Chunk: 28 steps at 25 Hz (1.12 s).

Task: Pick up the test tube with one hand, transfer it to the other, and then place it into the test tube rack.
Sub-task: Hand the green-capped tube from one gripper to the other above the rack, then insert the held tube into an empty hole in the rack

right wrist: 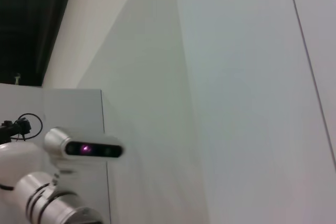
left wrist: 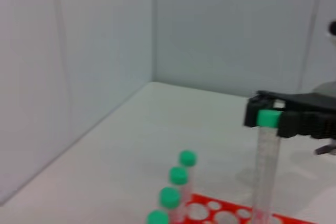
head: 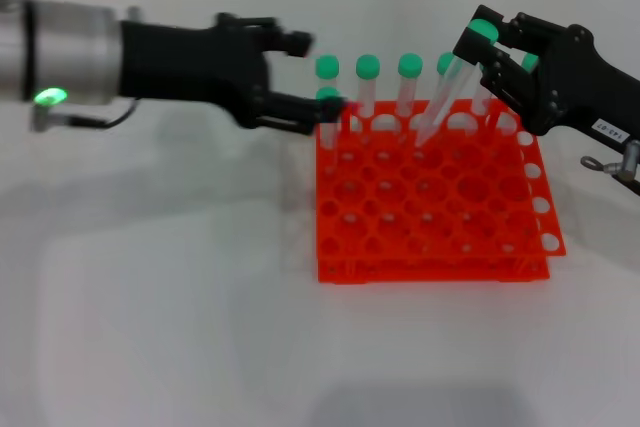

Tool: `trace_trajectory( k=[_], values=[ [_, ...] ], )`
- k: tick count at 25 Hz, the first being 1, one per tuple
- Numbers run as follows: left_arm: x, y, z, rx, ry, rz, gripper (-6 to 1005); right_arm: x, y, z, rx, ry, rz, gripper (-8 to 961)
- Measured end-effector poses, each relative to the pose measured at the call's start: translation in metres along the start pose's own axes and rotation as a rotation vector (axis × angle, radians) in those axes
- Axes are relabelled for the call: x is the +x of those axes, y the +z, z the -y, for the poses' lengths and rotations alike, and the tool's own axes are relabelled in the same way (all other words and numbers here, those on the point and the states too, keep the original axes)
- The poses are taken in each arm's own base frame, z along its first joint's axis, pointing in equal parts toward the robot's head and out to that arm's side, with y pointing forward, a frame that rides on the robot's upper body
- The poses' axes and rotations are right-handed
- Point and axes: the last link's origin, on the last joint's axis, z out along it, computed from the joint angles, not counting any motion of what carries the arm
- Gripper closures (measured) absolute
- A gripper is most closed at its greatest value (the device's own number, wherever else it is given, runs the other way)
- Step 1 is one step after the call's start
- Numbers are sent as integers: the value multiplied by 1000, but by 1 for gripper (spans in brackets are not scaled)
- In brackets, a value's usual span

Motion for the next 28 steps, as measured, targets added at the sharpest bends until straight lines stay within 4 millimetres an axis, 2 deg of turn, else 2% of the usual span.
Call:
trace_trajectory(
  k=[6, 12, 21, 28],
  values=[
    [-34, -33, -10, 116, -66, -52, 111, -4, 2, 7, -6, -4, -27, 687],
    [-67, -53, -26, 167, -89, -93, 105, -7, 8, 13, -26, -24, -74, 688],
    [-116, -63, -50, 204, -116, -160, 106, -5, 28, 17, -85, -44, -171, 688],
    [-136, -66, -56, 235, -146, -185, 106, -2, 43, 24, -59, -37, -210, 687]
  ],
)
